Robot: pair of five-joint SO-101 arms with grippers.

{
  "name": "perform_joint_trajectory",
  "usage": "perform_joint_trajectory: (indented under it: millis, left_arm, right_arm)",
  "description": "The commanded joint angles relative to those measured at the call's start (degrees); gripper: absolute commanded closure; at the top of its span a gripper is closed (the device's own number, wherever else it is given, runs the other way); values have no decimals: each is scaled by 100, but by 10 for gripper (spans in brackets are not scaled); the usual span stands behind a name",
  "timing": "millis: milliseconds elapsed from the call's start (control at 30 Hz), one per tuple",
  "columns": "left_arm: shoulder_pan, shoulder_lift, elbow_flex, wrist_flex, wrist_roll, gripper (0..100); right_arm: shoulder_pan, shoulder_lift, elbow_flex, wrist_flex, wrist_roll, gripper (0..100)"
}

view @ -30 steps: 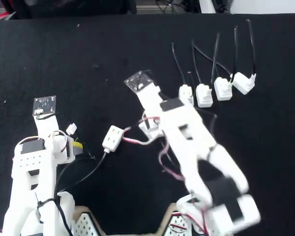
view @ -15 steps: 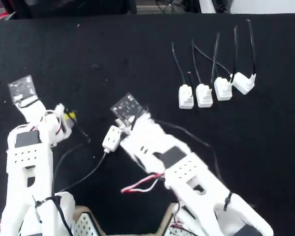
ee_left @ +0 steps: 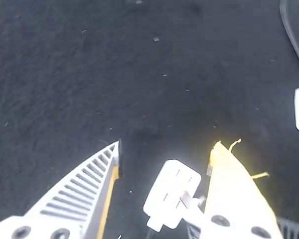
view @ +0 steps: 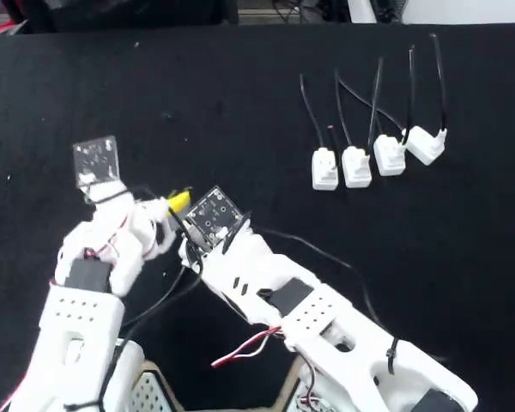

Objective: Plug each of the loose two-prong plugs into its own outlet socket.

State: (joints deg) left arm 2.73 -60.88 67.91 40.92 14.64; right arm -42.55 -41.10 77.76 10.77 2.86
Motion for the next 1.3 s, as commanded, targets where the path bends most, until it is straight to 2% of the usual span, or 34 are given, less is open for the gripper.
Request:
perform_joint_trajectory:
  millis: [0, 167, 367, 633, 833, 1267]
  left_arm:
    - [277, -686, 479, -396, -448, 712]
    - [66, -563, 760, -571, -826, 712]
    - [22, -492, 804, -536, -818, 712]
    - [22, -466, 822, -527, -818, 712]
    - [40, -501, 998, -563, -818, 712]
    - [40, -466, 1007, -554, -782, 712]
  right_arm:
    - [-79, -251, -48, -158, -62, 987]
    - [-44, -1059, -57, 440, -53, 987]
    - [-44, -2352, 101, 1213, -62, 987]
    - [-44, -2580, 409, 862, -123, 988]
    - [18, -2589, 426, 589, -703, 987]
    - [202, -2624, 400, 554, -756, 987]
